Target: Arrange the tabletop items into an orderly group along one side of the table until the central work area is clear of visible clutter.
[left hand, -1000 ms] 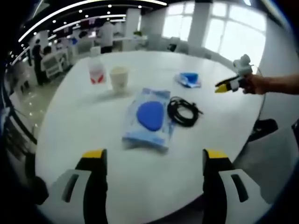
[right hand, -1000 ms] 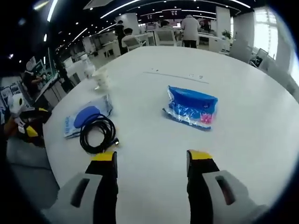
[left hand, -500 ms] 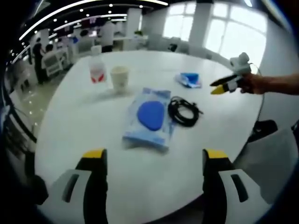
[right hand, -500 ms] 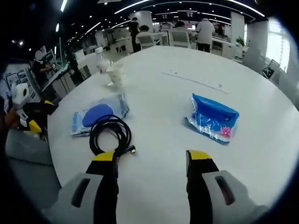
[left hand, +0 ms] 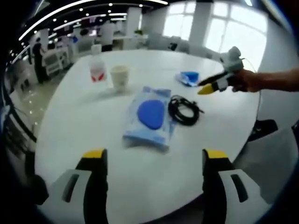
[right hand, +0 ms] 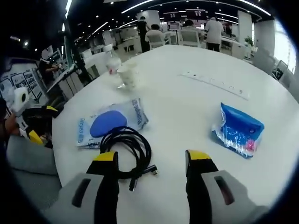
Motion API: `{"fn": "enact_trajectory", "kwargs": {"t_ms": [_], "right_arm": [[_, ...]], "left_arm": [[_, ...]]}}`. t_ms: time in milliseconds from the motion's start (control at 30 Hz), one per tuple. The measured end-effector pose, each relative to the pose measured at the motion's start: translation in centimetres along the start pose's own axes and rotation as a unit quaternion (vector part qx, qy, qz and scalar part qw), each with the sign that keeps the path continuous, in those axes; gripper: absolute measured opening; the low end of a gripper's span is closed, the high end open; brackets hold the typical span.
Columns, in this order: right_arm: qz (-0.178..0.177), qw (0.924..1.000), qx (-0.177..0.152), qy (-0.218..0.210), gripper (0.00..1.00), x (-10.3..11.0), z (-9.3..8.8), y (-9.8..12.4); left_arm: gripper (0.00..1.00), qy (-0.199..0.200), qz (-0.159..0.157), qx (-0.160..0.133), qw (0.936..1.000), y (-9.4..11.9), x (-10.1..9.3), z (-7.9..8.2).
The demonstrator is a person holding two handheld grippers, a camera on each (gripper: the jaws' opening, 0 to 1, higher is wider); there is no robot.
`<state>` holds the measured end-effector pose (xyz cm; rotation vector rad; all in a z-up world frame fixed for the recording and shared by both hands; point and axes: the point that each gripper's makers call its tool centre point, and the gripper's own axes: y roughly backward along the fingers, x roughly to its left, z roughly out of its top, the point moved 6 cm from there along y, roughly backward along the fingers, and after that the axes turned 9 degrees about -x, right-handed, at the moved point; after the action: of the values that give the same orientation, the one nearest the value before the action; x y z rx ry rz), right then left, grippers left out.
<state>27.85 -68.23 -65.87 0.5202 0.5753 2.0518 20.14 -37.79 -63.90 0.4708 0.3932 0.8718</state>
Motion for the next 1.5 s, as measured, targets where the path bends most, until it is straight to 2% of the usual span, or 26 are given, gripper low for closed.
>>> {"fn": "enact_trajectory", "kwargs": {"t_ms": [267, 567, 933, 1100, 1167, 1300, 1367, 1433, 1500], "right_arm": [[0.018, 0.9998, 0.012, -0.002, 0.57, 1.1, -0.2, -2.3], [0.032, 0.9978, 0.039, 0.043, 0.57, 1.6, -0.9, -4.4], [0.038, 0.9936, 0.062, 0.086, 0.50, 1.0, -1.3, -6.1], [0.040, 0.9921, 0.068, 0.097, 0.43, 0.9, -1.5, -6.5], [0.033, 0.9882, 0.097, 0.114, 0.39, 0.1, -2.2, -6.9], [0.036, 0.9891, 0.090, 0.111, 0.31, 0.0, -2.3, -7.4], [0.028, 0.9868, 0.093, 0.130, 0.27, -0.7, -2.4, -7.8], [0.032, 0.9876, 0.096, 0.120, 0.22, -0.7, -2.4, -8.0], [0.030, 0.9871, 0.099, 0.123, 0.21, -0.7, -2.4, -8.0]], "left_arm": [[0.80, 0.000, 0.000, 0.004, 1.0000, 0.0, -0.1, -0.1], [0.80, 0.002, 0.001, 0.005, 1.0000, 0.1, -0.1, -0.2], [0.79, 0.001, 0.002, 0.008, 1.0000, 0.0, 0.0, -0.4], [0.79, 0.002, 0.002, 0.008, 1.0000, 0.0, 0.0, -0.4], [0.79, 0.001, 0.002, 0.009, 1.0000, 0.0, 0.0, -0.4], [0.79, 0.001, 0.002, 0.009, 1.0000, 0.0, 0.0, -0.3], [0.79, 0.001, 0.002, 0.010, 0.9999, 0.0, 0.0, -0.4], [0.79, 0.000, 0.001, 0.010, 0.9999, 0.0, -0.1, -0.4], [0.79, -0.001, 0.001, 0.011, 0.9999, -0.1, -0.1, -0.4]]}}
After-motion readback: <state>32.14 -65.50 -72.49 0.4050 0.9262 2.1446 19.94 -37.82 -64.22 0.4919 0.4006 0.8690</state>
